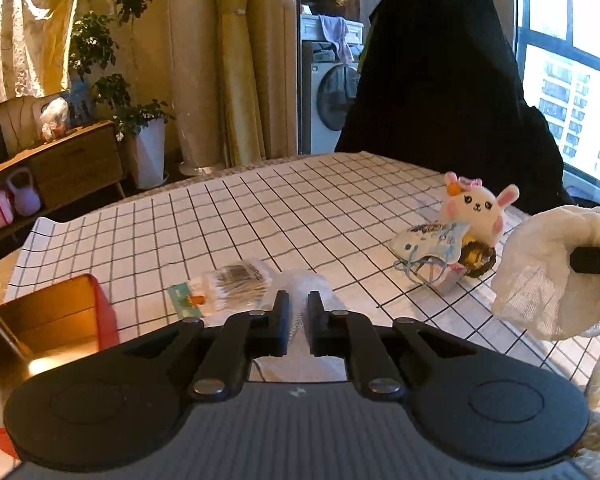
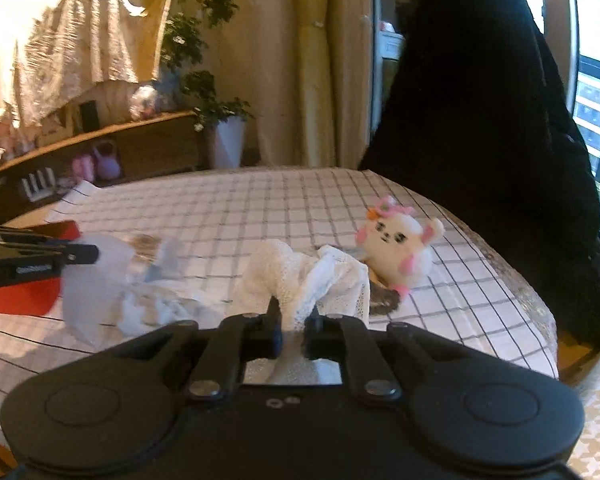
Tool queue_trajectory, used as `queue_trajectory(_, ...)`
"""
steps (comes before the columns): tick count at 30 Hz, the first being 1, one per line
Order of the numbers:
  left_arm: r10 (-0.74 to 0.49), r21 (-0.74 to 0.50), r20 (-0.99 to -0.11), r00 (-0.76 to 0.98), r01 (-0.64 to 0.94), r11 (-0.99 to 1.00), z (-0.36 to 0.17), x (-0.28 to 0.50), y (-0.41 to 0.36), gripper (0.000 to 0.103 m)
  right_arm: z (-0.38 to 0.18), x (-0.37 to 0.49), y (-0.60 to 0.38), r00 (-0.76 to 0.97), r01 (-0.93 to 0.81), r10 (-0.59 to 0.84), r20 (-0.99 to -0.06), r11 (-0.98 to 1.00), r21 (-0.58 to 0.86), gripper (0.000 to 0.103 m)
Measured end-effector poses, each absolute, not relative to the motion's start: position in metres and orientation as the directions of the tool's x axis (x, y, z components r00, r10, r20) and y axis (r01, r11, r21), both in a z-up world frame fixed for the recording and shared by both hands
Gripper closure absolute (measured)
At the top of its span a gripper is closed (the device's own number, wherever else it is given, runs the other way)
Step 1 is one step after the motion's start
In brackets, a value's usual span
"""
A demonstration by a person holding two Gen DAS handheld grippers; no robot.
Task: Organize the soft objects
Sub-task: 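Lift the white tissue with the right gripper and carry it toward the red tin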
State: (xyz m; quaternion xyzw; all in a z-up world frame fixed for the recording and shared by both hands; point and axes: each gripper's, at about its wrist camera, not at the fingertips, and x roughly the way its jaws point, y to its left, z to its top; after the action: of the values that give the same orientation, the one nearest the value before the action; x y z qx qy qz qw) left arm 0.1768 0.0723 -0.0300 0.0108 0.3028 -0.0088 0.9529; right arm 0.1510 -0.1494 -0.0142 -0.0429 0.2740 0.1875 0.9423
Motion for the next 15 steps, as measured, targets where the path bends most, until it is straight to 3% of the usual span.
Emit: queue_trajectory(15,0.057,0.004,-0.557,0.829,-0.066,0.998,0.008,0.148,0.132,0.094,0.028,0.137,-0.080,0.696,-0.552,0.493,-0.521,0.832,0.049,0.094)
